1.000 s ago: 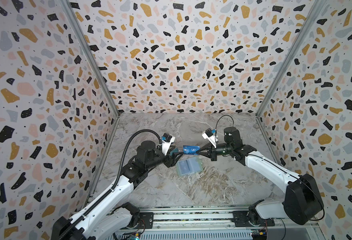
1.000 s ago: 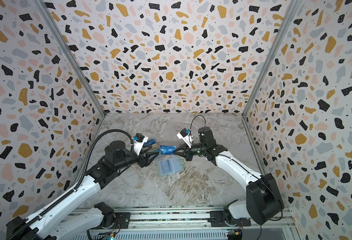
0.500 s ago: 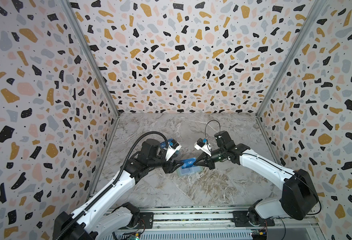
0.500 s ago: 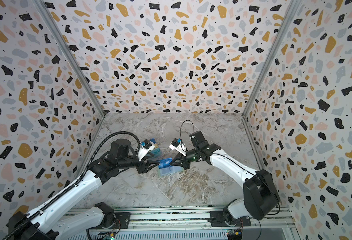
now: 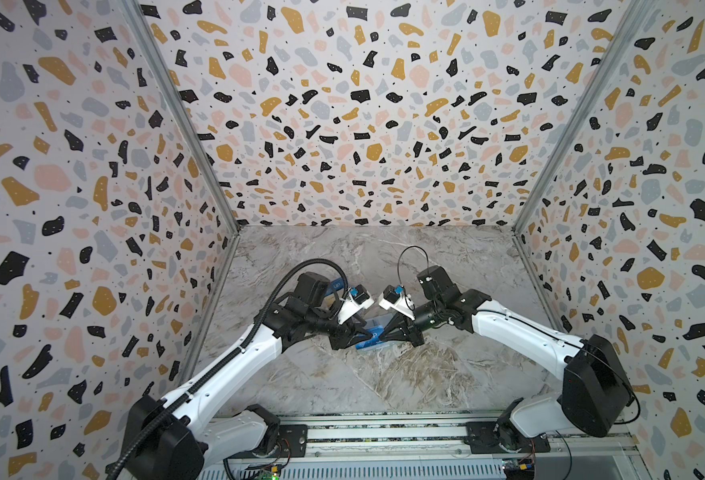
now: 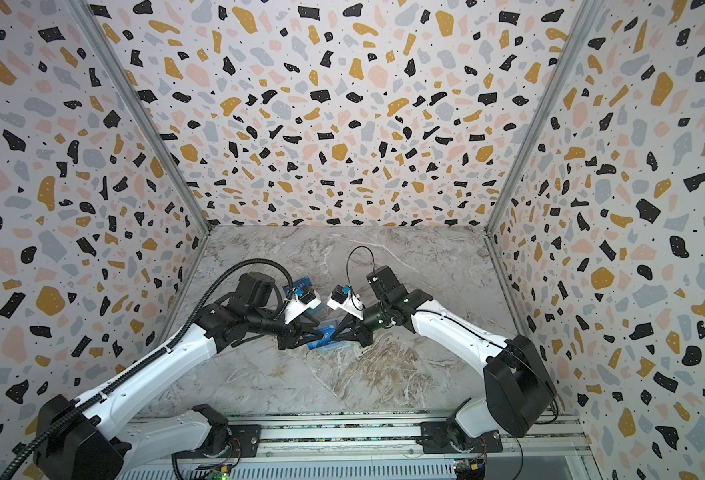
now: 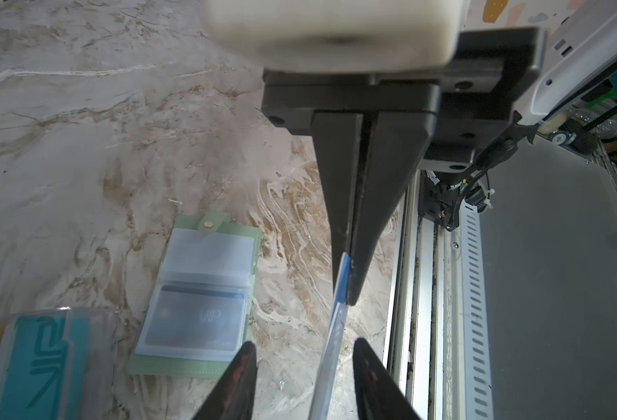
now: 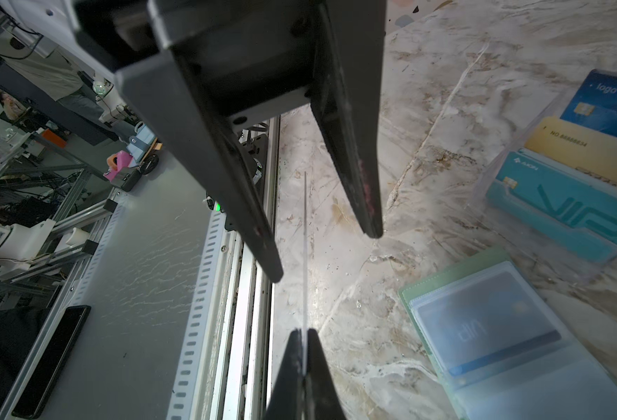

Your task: Take the credit cards out of the card holder

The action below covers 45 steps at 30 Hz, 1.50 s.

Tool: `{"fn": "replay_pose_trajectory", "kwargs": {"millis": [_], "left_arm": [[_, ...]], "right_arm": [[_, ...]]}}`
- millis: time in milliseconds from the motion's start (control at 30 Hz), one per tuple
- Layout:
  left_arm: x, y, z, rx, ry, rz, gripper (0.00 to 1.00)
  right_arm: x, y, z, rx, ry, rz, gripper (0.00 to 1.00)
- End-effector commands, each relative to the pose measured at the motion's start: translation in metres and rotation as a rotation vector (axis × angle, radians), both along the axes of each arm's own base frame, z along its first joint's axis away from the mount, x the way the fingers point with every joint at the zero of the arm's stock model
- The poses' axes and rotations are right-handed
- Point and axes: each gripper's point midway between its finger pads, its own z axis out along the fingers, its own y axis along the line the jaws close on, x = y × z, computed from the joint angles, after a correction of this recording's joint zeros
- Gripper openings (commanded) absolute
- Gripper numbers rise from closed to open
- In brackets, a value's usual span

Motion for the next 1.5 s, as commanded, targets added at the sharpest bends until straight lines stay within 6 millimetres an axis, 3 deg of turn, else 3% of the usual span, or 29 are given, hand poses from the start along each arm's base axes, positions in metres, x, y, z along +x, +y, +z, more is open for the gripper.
{"fn": "replay_pose_trajectory", "kwargs": {"millis": [0,633,933,1200,1467], "left_arm": [[-0.005,-0.004,0.013,-0.037,-0.003,-0.055,0.43],[0.003,-0.007,0.004,-0.029,0.034,-0.024,0.11],[0.019,-0.004,0.004,-0.017,-0.006,0.067,0.0],[0.039,0.007,-0.001,0.036,-0.067,0.176,0.0],[0.081,0.042,-0.017,0.155,-0.113,0.383,0.0]], "right_arm": [[0.003,0.005,0.014,0.024,-0.033,0.008,0.0],[0.011,0.005,0.007,-0.004,-0.054,-0.033,0.0],[0.027,0.002,-0.003,-0.065,-0.071,-0.126,0.34],[0.047,-0.01,-0.003,-0.084,-0.098,-0.235,0.49],[0.082,-0.037,0.006,-0.06,-0.135,-0.434,0.62]]}}
